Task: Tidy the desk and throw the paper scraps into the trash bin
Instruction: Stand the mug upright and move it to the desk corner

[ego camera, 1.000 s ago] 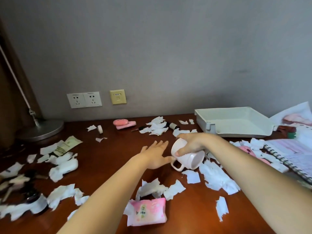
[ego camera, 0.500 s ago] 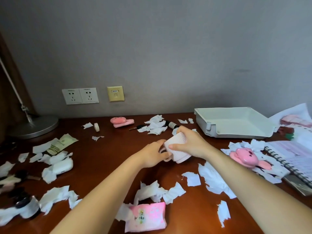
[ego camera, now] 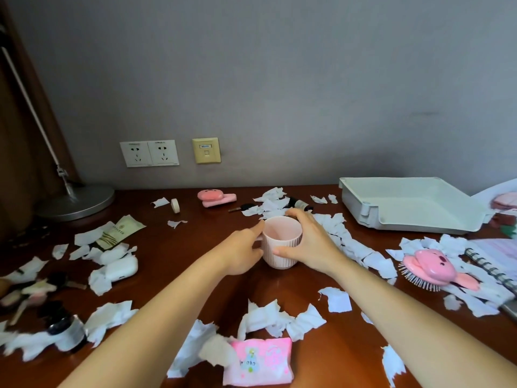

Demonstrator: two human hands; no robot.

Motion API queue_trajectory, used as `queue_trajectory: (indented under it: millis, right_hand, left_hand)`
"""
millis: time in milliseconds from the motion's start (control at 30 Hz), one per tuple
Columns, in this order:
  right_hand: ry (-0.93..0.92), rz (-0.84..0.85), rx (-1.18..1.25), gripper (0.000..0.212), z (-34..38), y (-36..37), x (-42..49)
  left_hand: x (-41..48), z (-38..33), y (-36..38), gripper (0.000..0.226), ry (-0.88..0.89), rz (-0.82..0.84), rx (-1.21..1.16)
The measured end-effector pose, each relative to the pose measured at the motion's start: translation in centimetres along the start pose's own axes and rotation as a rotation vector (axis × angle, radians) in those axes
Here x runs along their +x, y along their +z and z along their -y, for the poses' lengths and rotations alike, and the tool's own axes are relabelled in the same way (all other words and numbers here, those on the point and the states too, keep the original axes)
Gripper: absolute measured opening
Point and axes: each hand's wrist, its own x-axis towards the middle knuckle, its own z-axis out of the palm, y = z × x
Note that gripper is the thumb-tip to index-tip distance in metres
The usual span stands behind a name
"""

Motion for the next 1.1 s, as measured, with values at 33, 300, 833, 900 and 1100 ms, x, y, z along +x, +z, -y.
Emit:
queue_trajectory:
  millis: [33,300,833,900,1100]
  right_hand:
    - [0.006,0.028,-0.025,0.090,-0.1,-0.1,-0.1]
    - [0.037,0.236,-0.283,0.091,0.3,-1.0,1.8]
    - [-0.158,0.444,-0.410,0.092,7.4,-0.7,5.5]
    - [-0.231,0.408,-0.361,0.088,9.4,0.3,5.9]
    - [-0.394,0.378,-0.252,0.083,16.6,5.1,7.4]
  left_hand:
    - [0.2,0.1,0.2,0.069,-0.001,0.000,0.015]
    - [0.9,0.8,0.8,0.045,0.001,-0.128,0.023]
    - [-3.0,2.3,-4.6,0.014,-0.102,-0.304,0.227]
    - [-4.9,3.6,-6.5,0.015,-0.119,-0.361,0.232]
    - [-11.4,8.2,-12.0,0.016,-0.168,-0.496,0.267]
